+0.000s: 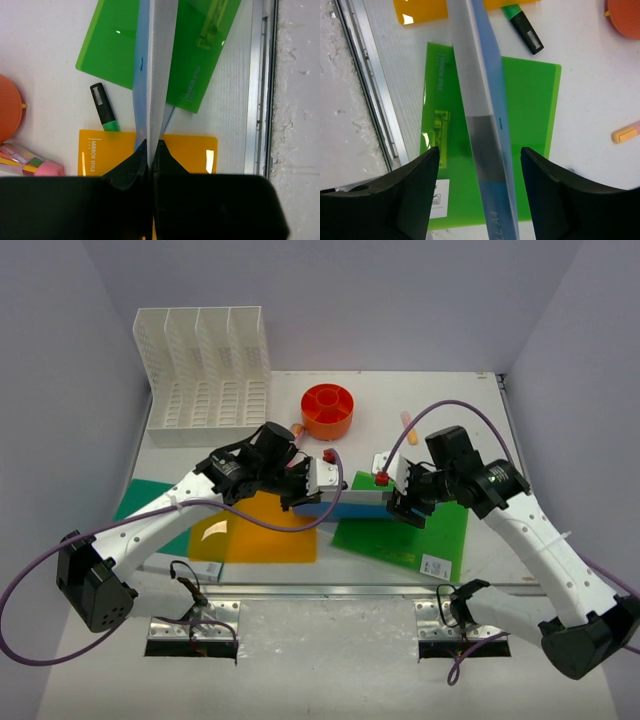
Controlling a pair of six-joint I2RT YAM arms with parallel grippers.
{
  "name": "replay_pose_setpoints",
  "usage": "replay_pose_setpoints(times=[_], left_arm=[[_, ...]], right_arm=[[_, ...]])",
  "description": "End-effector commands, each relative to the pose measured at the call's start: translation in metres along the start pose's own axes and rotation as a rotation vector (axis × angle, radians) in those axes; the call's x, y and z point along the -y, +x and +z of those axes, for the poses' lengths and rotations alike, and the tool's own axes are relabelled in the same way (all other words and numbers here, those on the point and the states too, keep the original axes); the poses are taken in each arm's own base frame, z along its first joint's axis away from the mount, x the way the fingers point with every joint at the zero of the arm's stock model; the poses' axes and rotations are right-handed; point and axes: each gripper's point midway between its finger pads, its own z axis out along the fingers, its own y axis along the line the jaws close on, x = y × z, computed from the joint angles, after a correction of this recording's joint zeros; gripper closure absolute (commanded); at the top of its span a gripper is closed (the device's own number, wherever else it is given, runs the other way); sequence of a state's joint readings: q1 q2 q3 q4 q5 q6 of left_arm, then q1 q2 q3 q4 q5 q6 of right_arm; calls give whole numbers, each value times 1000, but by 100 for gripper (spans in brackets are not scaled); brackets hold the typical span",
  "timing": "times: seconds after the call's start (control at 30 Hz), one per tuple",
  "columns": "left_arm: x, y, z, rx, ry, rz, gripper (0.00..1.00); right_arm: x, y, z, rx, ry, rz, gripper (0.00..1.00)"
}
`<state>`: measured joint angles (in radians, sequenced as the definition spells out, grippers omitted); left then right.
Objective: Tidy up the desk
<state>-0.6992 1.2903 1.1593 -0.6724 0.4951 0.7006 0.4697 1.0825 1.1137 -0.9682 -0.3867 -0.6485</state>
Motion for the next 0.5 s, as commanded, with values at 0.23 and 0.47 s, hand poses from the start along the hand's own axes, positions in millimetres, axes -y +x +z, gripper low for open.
replay_pose_setpoints(times=[0.23, 0.47], left_arm=[[7, 1, -15, 56, -46, 26, 100], [4, -17, -33, 142, -69, 37, 100]], right_arm=[[50, 16, -27, 205, 173, 157, 29], [37, 27, -22, 344, 102, 133, 33]])
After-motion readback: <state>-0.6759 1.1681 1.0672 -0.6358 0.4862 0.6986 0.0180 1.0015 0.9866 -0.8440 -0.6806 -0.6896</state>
